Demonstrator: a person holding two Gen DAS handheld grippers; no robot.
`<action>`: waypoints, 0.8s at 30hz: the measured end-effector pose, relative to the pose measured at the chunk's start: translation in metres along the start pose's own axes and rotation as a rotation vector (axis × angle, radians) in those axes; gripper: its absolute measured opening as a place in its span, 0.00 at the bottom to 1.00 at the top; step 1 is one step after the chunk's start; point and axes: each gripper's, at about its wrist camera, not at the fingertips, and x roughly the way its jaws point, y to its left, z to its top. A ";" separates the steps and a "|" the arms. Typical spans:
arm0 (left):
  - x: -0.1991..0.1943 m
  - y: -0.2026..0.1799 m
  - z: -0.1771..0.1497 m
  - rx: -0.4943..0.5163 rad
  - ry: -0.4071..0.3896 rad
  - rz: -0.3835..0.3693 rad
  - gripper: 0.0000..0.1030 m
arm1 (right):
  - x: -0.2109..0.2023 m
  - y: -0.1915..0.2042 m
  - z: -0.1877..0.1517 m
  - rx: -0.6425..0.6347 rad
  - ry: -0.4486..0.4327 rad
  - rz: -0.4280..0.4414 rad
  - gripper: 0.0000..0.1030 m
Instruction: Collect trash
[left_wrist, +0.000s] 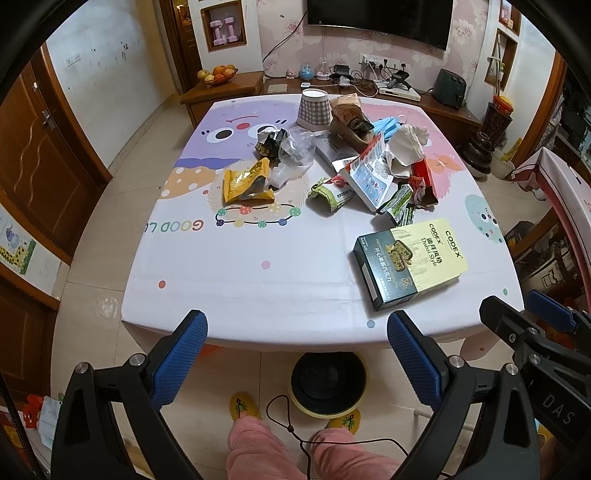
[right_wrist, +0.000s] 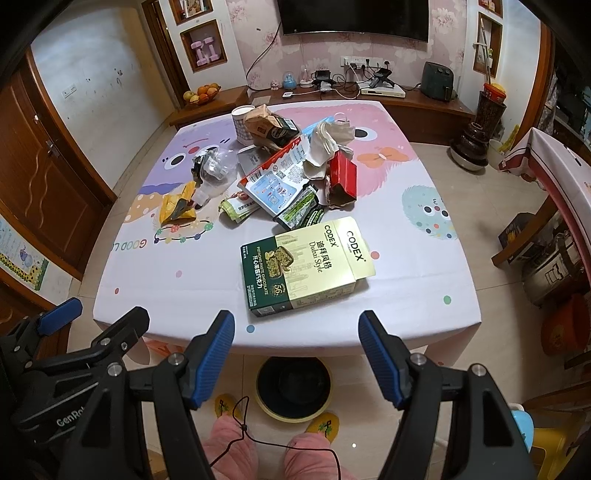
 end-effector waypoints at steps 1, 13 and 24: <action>0.000 0.000 0.000 0.000 0.000 0.000 0.94 | 0.000 0.000 0.000 0.000 0.000 0.000 0.68; 0.000 0.000 0.000 0.000 0.003 0.000 0.94 | 0.001 -0.001 0.001 0.001 0.002 0.001 0.68; 0.002 0.000 -0.003 -0.001 0.010 0.003 0.94 | 0.007 -0.002 0.000 0.001 0.004 0.005 0.68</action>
